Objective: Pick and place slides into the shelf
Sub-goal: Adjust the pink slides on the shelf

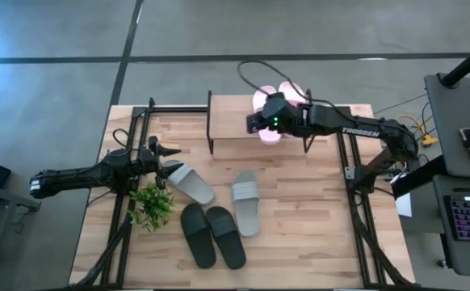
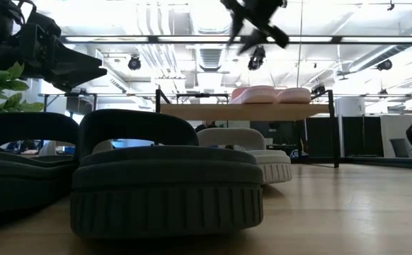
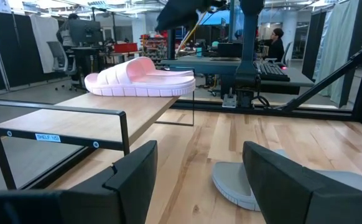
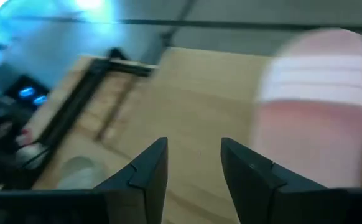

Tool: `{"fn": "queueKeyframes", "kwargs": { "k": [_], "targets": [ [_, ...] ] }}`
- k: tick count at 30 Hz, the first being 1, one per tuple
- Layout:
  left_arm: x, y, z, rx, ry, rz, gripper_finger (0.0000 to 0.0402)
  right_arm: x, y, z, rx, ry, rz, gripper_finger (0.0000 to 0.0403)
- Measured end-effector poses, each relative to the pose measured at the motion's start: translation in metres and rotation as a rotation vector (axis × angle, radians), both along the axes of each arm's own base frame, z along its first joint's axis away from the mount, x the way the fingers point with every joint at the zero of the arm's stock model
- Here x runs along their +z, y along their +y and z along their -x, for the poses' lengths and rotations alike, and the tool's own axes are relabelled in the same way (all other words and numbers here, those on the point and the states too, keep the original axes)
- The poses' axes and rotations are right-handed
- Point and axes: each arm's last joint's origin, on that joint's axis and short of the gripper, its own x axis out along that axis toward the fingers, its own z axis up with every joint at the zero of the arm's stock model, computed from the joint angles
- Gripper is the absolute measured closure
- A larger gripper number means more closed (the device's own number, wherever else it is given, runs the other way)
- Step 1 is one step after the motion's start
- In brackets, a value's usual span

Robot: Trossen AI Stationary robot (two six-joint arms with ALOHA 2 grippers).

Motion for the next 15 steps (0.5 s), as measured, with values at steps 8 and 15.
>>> {"fn": "queueKeyframes", "kwargs": {
  "k": [8, 15],
  "targets": [
    [0.000, 0.000, 0.000, 0.000, 0.000, 0.000, 0.0178, -0.005, -0.024, -0.024, 0.127, 0.078, -0.033, 0.0322],
    [0.000, 0.000, 0.000, 0.000, 0.000, 0.000, 0.0178, -0.014, -0.051, -0.049, 0.161, 0.169, 0.017, 0.0392]
  ]
}}
